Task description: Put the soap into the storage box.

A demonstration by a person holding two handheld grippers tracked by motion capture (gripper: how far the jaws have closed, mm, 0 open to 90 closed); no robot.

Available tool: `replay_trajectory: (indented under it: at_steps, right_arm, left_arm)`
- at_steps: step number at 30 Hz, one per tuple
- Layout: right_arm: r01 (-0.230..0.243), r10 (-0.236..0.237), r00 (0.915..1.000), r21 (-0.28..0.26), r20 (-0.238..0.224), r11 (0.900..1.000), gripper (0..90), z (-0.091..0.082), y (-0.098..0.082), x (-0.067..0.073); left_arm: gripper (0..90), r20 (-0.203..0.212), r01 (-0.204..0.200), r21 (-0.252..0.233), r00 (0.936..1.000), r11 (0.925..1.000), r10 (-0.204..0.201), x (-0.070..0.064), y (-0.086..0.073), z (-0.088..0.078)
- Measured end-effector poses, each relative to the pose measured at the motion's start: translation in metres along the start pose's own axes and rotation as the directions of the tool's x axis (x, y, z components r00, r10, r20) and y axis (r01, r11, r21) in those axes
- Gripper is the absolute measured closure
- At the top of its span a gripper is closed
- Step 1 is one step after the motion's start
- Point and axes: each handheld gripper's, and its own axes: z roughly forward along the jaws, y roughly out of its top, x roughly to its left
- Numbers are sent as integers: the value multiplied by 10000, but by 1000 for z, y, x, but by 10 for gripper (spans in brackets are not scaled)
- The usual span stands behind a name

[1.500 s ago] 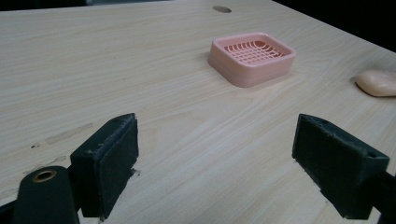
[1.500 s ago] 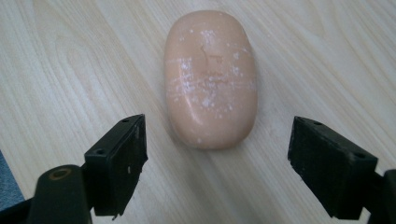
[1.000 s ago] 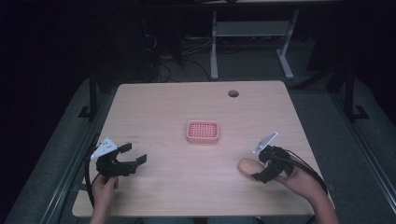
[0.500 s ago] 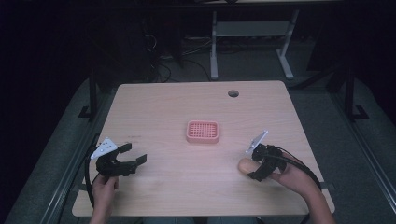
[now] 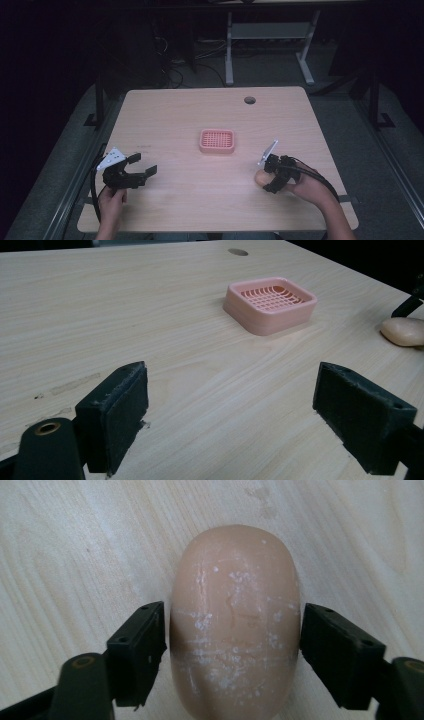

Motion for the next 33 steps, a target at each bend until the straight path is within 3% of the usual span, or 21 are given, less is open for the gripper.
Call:
replay_trajectory:
  at_steps: [10, 27, 33]
  right_arm:
    - [18, -17, 10000, 191, -22, 9998, 309, 4, 4, -1]
    - [-118, 117, 9996, -19, -273, 9999, 316, 7, 1, -4]
    - [66, -66, 9998, -12, -190, 10000, 318, 7, 1, -3]
  left_arm:
    - [143, 24, 66, -81, 10000, 9999, -66, 1, 0, 0]
    - [143, 10, 158, -67, 9999, 9999, -158, 1, 0, -1]
    - [142, 23, 133, -65, 9999, 9999, -133, 1, 0, -1]
